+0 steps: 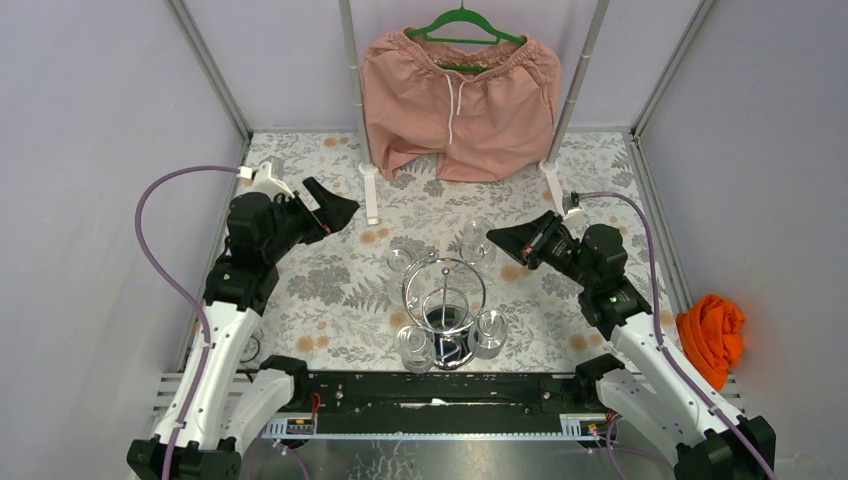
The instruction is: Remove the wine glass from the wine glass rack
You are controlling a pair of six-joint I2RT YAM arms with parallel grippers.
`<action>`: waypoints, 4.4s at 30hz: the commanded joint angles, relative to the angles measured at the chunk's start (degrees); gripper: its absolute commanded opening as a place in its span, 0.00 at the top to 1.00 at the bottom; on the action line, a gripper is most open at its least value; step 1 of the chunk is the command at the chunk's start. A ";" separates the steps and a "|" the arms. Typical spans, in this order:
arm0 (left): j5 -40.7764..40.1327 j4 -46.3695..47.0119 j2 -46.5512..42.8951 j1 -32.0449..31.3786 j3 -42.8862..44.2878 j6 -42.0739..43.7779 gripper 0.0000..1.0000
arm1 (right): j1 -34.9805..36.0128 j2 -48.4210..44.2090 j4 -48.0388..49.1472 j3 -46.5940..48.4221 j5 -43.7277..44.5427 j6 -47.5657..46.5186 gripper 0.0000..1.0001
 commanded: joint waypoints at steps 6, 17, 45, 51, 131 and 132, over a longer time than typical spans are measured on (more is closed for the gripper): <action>1.11 3.82 2.81 -0.12 0.22 1.14 0.01 | 0.56 3.04 5.96 5.10 1.88 -2.73 1.00; 3.90 10.28 9.09 -0.17 1.41 -0.24 0.01 | 0.51 9.58 8.95 10.86 1.36 -4.64 1.00; 28.40 71.84 26.71 0.28 -6.32 -27.87 0.05 | 0.58 24.31 28.63 22.39 -6.11 3.51 1.00; 33.16 102.94 39.11 1.58 -8.22 -48.19 0.08 | 0.56 25.45 30.82 24.13 -7.43 4.37 1.00; 31.29 110.25 36.55 -10.67 1.01 -55.26 0.80 | 8.51 50.21 83.20 18.35 -8.12 32.59 1.00; 31.42 108.90 36.01 -10.67 0.97 -54.74 0.87 | 8.56 50.44 83.39 18.33 -8.06 32.59 1.00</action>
